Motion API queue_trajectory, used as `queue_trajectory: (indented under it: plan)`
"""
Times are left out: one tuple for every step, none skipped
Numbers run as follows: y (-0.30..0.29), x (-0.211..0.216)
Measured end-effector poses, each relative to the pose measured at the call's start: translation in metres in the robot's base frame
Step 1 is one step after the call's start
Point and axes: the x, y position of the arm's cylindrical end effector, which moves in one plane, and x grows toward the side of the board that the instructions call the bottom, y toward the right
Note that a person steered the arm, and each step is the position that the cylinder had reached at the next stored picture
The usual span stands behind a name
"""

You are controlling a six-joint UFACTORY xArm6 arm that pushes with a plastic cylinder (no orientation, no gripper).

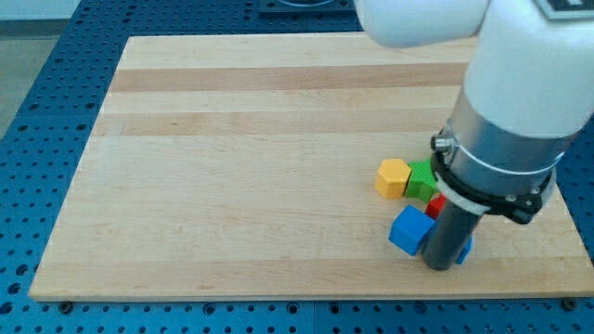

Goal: Move your arm away from the yellow heart

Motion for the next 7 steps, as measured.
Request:
queue_trajectory:
  plan:
    - [0.0, -0.01]
    - [0.002, -0.025]
    - [0.003, -0.019]
    - [0.011, 0.001]
    - [0.022, 0.004]
    - [0.045, -0.004]
    - [0.061, -0.023]
